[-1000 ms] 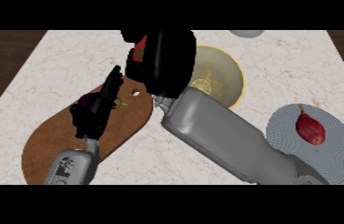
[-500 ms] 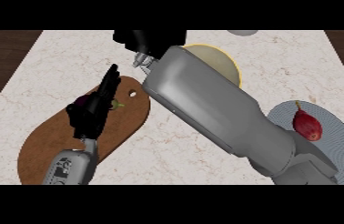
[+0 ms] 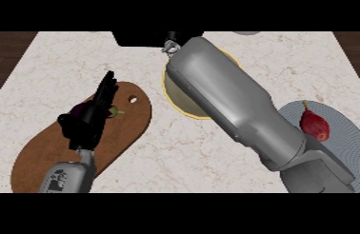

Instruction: Pick the tomato from the placemat and place it in the bowl

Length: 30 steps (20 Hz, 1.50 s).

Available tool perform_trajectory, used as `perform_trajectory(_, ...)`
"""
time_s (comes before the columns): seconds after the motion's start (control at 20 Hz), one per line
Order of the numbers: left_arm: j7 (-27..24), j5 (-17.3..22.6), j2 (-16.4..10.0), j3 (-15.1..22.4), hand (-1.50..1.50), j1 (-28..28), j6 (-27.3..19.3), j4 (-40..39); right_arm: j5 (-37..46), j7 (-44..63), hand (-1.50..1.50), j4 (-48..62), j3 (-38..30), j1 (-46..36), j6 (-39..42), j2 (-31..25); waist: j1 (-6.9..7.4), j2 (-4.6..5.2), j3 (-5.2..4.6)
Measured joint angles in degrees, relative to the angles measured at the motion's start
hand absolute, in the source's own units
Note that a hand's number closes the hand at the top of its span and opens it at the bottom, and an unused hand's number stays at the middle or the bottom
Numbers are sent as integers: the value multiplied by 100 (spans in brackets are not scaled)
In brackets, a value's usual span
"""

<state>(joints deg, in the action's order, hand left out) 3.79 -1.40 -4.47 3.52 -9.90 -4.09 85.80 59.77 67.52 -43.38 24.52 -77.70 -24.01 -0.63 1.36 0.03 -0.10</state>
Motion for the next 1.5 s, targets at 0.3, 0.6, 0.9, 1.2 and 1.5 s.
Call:
perform_trajectory(0.3, 26, -54, -5, 19, 0, 142, -31, 135, 276, -266, 150, 275, -244, 575, -119, -103, -93, -7, 7)
perform_trajectory(0.6, 25, -65, 31, 20, 0, 213, -52, 216, 400, -516, 150, 363, -557, 1239, -291, -264, -121, -6, 9)
perform_trajectory(0.9, -4, -87, 30, 19, 0, 249, -36, 227, -208, -947, -150, 229, -1159, 1911, -575, -212, -122, 2, 12)
perform_trajectory(1.2, 143, -46, 5, -23, 0, 178, 15, 305, -903, -1812, -150, -272, -1476, 2522, -840, -85, -118, 3, 13)
perform_trajectory(1.5, 12, -93, 46, -55, 0, 155, -26, 180, -893, -2494, -150, -890, -1553, 2851, -1565, -9, -136, -5, 12)
